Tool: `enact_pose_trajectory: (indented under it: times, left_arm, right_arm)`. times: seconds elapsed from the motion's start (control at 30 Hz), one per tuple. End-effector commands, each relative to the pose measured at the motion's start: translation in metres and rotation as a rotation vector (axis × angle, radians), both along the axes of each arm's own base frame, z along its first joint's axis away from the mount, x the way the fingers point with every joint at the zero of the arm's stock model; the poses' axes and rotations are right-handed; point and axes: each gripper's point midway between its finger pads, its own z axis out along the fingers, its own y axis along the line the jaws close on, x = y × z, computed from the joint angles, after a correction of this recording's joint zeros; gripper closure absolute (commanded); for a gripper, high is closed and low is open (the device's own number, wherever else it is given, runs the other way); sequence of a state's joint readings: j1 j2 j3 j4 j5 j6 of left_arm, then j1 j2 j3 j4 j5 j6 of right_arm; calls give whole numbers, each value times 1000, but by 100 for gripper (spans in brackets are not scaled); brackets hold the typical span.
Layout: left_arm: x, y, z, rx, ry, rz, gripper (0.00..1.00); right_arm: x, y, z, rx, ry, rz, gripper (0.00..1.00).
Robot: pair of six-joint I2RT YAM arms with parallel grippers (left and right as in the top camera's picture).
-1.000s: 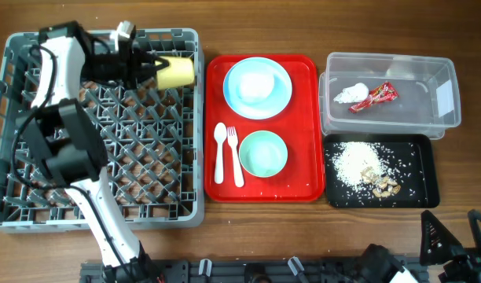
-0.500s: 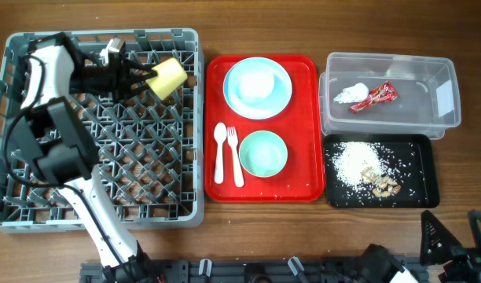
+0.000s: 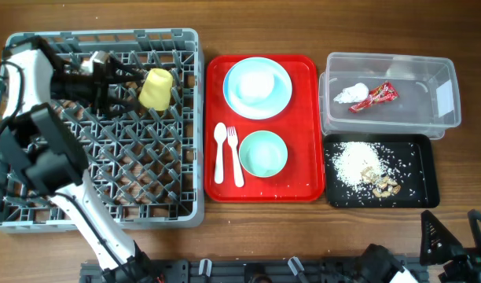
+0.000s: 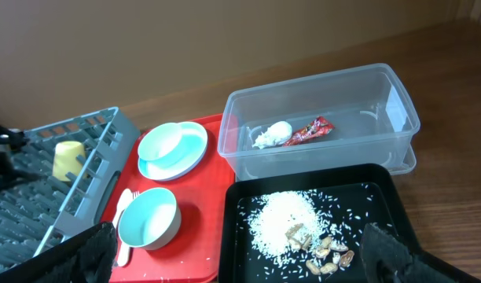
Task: Sort waste into correct bins and load items into the dishwasher rack
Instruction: 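Lower the yellow cup into the dish rack with the left gripper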
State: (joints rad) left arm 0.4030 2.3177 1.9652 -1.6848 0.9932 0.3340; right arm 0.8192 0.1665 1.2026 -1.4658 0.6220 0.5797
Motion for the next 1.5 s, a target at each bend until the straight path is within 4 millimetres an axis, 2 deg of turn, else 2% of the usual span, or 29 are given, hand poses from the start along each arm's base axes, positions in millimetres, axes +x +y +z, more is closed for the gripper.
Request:
enact_pose_trajectory:
  times: [0.0, 0.1, 0.17, 0.2, 0.23, 0.3, 0.4, 0.47, 0.53, 0.57, 0.7, 0.8, 0.87, 1.1, 1.2, 1.47]
  left_arm:
    - [-14, 16, 52, 200, -74, 14, 0]
    - [-22, 13, 89, 259, -171, 27, 1]
    - [-23, 5, 120, 312, -303, 23, 0]
    - [-22, -3, 141, 371, -396, 22, 0]
    - [-15, -7, 151, 438, -424, 55, 0]
    - [-9, -21, 158, 429, -445, 57, 0]
    - [-2, -58, 163, 349, -488, -8, 1]
    - [4, -79, 156, 370, -543, -86, 56]
    - [12, -92, 145, 410, -546, -109, 84]
    - [19, -96, 135, 474, -525, -104, 89]
    - [40, -89, 96, 771, -417, -13, 96]
    - [51, -75, 71, 1029, -334, 82, 96]
    - [54, -66, 58, 1138, -289, 125, 96]
    - [60, -55, 13, 1196, -173, 117, 96]
    - [61, -48, 1, 1202, -140, 114, 96]
    - [45, -29, -9, 1218, -42, 93, 96]
  right_arm:
    - [-1, -4, 1, 13, -13, -14, 0]
    - [-1, -4, 1, 13, -13, -14, 0]
    - [-1, -4, 1, 13, -13, -14, 0]
    - [-1, -4, 1, 13, -13, -14, 0]
    - [-1, -4, 1, 13, -13, -14, 0]
    - [-1, -4, 1, 13, -13, -14, 0]
    - [-1, -4, 1, 13, -13, -14, 0]
    - [-1, -4, 1, 13, -13, -14, 0]
    - [-1, -4, 1, 13, -13, -14, 0]
    - [-1, -4, 1, 13, -13, -14, 0]
    - [-1, -4, 1, 13, -13, -14, 0]
    - [-1, -4, 1, 13, -13, -14, 0]
    - [-1, -4, 1, 13, -13, -14, 0]
    - [-1, -4, 1, 13, -13, -14, 1]
    - [-1, -4, 1, 13, -13, -14, 0]
    - [-1, -4, 1, 13, -13, -14, 0]
